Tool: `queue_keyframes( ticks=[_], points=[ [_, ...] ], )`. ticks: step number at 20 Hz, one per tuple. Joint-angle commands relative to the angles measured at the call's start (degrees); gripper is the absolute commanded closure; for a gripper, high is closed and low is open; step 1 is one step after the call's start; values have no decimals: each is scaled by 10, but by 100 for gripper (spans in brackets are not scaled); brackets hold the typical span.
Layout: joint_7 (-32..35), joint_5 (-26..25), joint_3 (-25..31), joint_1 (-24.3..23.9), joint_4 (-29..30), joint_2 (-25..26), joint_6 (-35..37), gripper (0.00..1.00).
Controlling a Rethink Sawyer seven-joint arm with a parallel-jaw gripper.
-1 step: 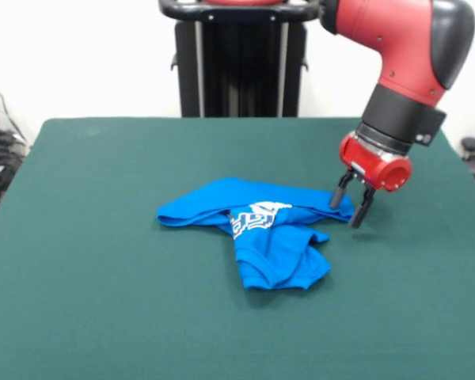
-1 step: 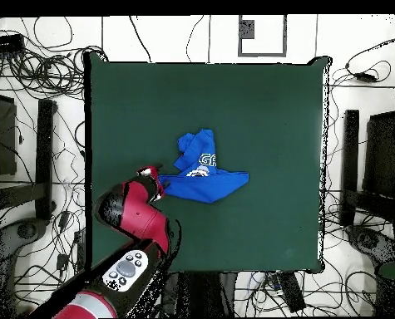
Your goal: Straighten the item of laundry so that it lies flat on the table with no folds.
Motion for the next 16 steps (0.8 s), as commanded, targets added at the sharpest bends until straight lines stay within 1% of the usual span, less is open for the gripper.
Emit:
queue_keyframes(
  ticks=[1, 6, 11, 16],
  points=[
    [63, -16, 55, -10, -27, 8, 50, 0],
    [71, -7, 47, -6, -28, 15, 59, 0],
    [67, -12, 55, -14, -25, 17, 47, 0],
    [64, -15, 54, -11, -25, 17, 50, 0]
  ],
)
